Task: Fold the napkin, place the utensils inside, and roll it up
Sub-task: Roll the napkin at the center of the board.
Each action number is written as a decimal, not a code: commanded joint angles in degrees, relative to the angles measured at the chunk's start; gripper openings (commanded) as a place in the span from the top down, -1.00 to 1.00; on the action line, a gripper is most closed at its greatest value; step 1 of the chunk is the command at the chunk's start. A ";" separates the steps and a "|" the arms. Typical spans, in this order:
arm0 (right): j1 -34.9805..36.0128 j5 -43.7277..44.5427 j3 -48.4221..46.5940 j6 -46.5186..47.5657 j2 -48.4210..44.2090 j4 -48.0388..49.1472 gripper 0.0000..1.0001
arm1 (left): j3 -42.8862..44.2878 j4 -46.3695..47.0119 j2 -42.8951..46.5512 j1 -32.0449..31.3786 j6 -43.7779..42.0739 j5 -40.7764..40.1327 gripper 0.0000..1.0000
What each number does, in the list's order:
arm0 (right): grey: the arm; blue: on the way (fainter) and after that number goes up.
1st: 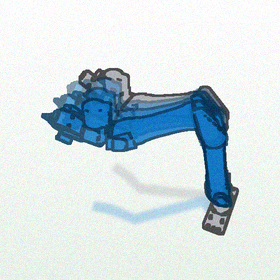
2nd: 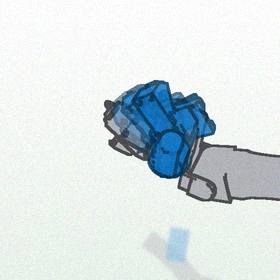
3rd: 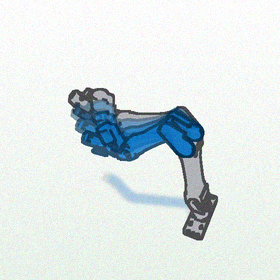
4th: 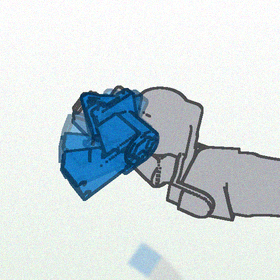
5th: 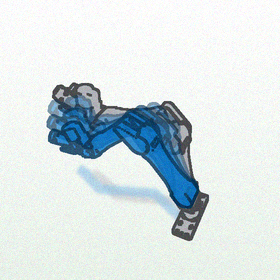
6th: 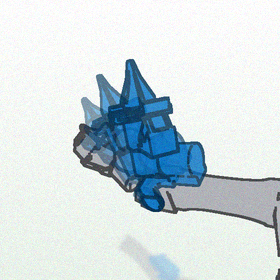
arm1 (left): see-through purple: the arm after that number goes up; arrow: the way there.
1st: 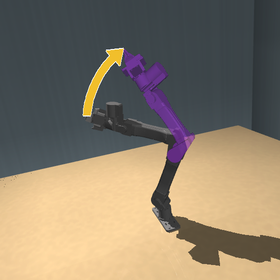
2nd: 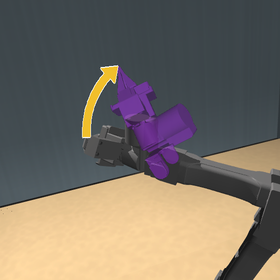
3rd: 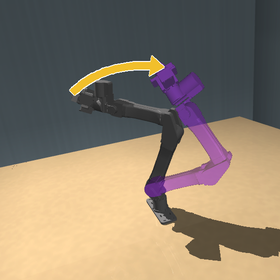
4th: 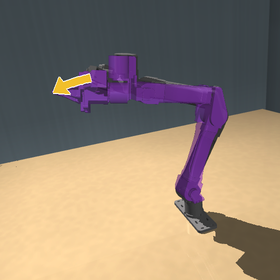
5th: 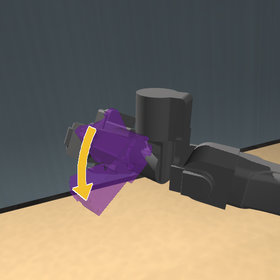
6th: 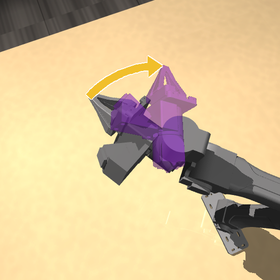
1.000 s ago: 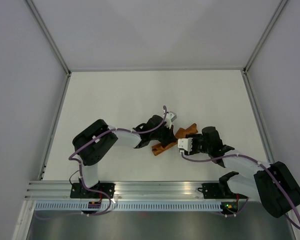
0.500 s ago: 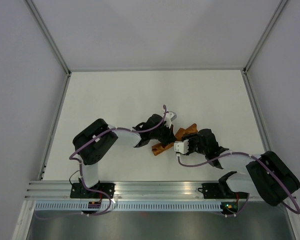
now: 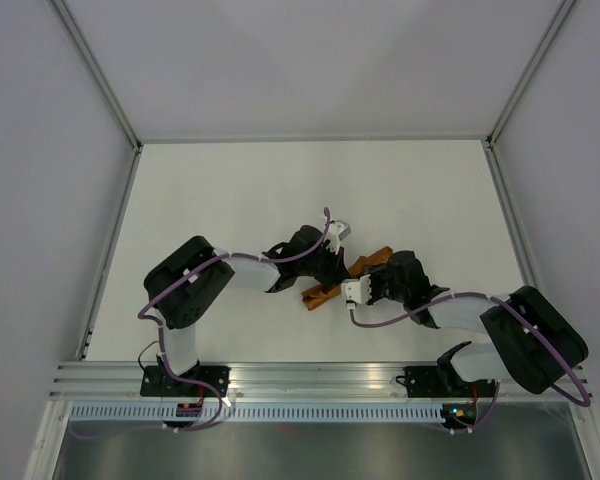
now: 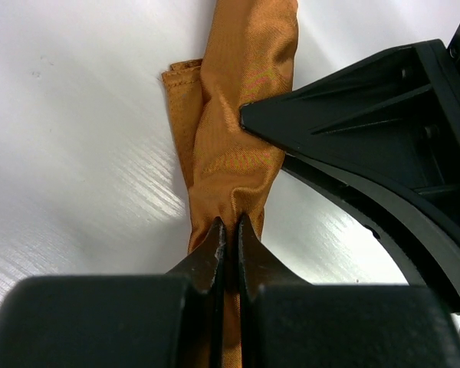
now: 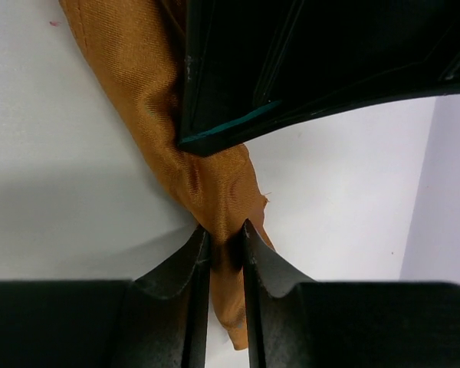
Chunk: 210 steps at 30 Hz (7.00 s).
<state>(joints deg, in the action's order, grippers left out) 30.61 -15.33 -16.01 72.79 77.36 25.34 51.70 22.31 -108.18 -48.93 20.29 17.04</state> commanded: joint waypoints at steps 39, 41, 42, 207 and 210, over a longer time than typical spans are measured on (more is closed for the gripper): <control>0.24 -2.51 -42.87 4.46 25.64 -62.69 0.85 | -30.26 17.67 26.80 2.87 6.07 -19.15 0.05; 0.33 -2.68 -45.94 4.99 28.09 -66.20 0.85 | -30.17 20.93 25.05 2.87 6.51 -17.92 0.05; 0.33 -2.77 -48.21 5.16 28.98 -67.34 0.85 | -30.08 21.72 24.69 2.96 6.51 -17.66 0.05; -23.67 -10.51 -61.70 -40.27 6.41 -72.90 -0.30 | 3.67 -17.73 -7.92 -6.97 5.44 -25.65 0.95; -23.67 -8.23 -59.93 -40.62 4.47 -73.85 -0.31 | 6.20 -20.10 -9.68 -6.97 9.74 -26.44 0.95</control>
<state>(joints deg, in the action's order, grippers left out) 7.20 -27.73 -77.32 35.07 84.75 -49.25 58.54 17.72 -111.90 -55.61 20.75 -11.53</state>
